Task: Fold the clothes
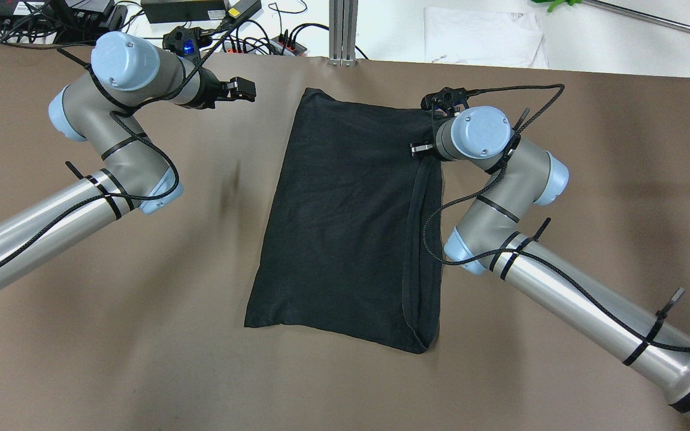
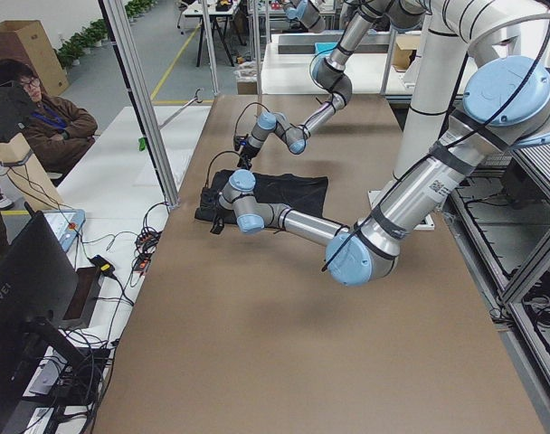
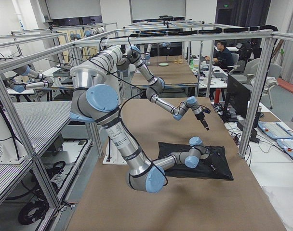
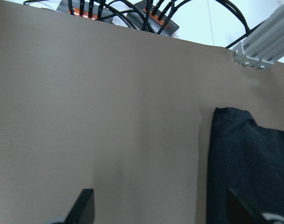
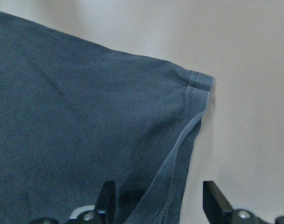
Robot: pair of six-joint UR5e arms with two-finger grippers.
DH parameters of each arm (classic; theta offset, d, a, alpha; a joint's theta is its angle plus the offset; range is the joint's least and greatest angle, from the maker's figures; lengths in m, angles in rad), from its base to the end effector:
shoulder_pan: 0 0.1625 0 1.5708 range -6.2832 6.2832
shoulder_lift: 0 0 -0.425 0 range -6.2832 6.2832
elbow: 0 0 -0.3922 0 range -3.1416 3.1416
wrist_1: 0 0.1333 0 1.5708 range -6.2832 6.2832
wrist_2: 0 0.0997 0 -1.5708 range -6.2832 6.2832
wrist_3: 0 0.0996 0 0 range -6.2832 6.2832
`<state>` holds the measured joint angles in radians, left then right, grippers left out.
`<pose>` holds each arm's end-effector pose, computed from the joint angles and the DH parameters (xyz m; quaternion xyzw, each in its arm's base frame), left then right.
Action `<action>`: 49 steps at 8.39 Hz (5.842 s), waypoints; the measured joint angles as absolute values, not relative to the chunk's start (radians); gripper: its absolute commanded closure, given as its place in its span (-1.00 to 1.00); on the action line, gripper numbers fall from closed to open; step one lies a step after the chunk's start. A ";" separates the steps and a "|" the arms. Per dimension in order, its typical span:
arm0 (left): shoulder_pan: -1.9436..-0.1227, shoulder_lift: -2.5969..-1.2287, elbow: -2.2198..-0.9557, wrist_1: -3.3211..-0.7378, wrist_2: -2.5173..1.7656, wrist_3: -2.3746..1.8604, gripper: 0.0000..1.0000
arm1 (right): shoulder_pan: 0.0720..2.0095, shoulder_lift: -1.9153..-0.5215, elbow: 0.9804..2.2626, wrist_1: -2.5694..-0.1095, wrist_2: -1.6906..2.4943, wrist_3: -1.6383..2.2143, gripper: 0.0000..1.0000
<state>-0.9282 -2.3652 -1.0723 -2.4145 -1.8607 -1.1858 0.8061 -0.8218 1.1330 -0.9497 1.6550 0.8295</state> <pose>0.3995 -0.7087 0.2952 0.2295 0.4971 -0.1485 0.8235 -0.4650 -0.6651 0.3328 0.2869 -0.3475 0.0100 0.8927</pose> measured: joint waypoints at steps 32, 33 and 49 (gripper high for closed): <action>-0.928 -2.382 -1.072 -2.411 -1.861 -1.178 -1.00 | 0.734 -0.909 1.426 -1.318 1.692 1.186 -0.89; -0.927 -2.382 -1.072 -2.411 -1.861 -1.178 -1.00 | 0.725 -0.869 1.371 -1.315 1.671 1.190 -0.89; -0.902 -2.389 -1.070 -2.412 -1.833 -1.181 -1.00 | 0.716 -1.104 1.718 -1.411 1.726 1.168 -0.89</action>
<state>-0.9024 -2.3885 -1.0705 -2.4118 -1.8335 -1.1814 0.7158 -1.1037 1.7176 -1.4111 1.7258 1.1684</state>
